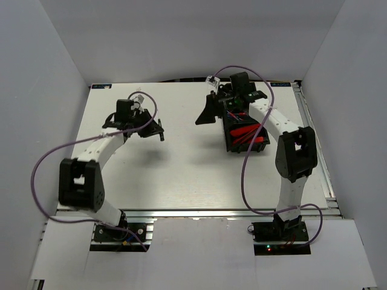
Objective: Sort the tools into containers
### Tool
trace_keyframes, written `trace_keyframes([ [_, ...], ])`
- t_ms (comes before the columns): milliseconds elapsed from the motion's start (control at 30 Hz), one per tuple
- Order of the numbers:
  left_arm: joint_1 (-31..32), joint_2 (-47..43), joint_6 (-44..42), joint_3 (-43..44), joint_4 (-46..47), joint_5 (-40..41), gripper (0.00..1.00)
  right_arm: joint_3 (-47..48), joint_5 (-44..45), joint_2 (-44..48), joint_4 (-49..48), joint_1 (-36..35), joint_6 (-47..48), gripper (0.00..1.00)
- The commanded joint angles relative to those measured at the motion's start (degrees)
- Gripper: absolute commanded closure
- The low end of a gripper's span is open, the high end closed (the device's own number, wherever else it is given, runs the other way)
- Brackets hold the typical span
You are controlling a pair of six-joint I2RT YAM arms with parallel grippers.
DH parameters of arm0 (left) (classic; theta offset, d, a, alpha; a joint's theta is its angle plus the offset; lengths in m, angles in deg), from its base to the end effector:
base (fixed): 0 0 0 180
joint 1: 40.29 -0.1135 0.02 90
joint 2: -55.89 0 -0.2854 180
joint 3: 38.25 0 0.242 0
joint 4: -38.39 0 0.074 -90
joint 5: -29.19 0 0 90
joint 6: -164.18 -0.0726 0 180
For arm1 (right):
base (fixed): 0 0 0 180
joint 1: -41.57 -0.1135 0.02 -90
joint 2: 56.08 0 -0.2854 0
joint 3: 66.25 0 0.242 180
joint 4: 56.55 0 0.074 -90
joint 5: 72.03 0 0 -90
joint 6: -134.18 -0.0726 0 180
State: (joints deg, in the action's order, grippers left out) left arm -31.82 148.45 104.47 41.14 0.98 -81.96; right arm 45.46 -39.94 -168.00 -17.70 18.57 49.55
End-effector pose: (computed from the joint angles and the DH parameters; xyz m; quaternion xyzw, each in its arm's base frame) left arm 0.3506 -0.0787 0.2340 -0.1144 0.9204 -0.2730 0.2554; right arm 0.3957 0.2348 0.3064 -0.3954 0.7149 0.4896 0.3049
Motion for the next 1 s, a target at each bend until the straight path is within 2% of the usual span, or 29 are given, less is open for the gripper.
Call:
trace_keyframes([
  [0,0.23,-9.4,9.51,-8.06,21.83,-17.07,1.0,-3.05,-7.82,-0.58,-18.3,-0.2,-24.54,0.15],
  [100,0.32,-12.92,17.86,-14.48,34.5,-22.88,1.0,-6.83,-10.38,-0.67,-36.14,-0.55,-36.35,0.16],
  [133,0.67,-13.62,19.01,-15.54,36.21,-23.76,1.0,-7.44,-10.73,-0.84,-40.36,-0.72,-43.44,0.17],
  [200,1.46,-14.5,20.08,-15.38,36.41,-24.29,1.0,-8.06,-11.78,-1.81,-51.75,-1.51,-49.9,0.17],
  [233,1.9,-14.51,20.08,-15.03,36.49,-24.9,1.0,-8.06,-12.14,-2.16,-55.3,-1.78,-55.32,0.17],
  [267,2.16,-14.42,20.34,-14.07,36.41,-25.34,1.0,-7.19,-12.4,-2.86,-57.43,-2.48,-56.16,0.17],
  [567,3.83,-14.15,20.87,-10.19,35.44,-27.28,1.0,-2.88,-11.53,-5.59,-56.22,-6.35,-55.02,0.18],
  [667,4.36,-14.24,21.13,-10.45,35.44,-27.28,1.0,-0.86,-11.17,-6.46,-55.61,-6.96,-54.68,0.22],
  [900,6.12,-14.51,21.22,-10.19,35.35,-27.02,1.0,2.13,-10.12,-7.88,-54.37,-7.67,-54.5,0.4],
  [967,6.21,-14.77,21.22,-10.19,35.35,-26.76,1.0,2.13,-10.12,-7.88,-54.55,-7.84,-54.58,0.53],
])
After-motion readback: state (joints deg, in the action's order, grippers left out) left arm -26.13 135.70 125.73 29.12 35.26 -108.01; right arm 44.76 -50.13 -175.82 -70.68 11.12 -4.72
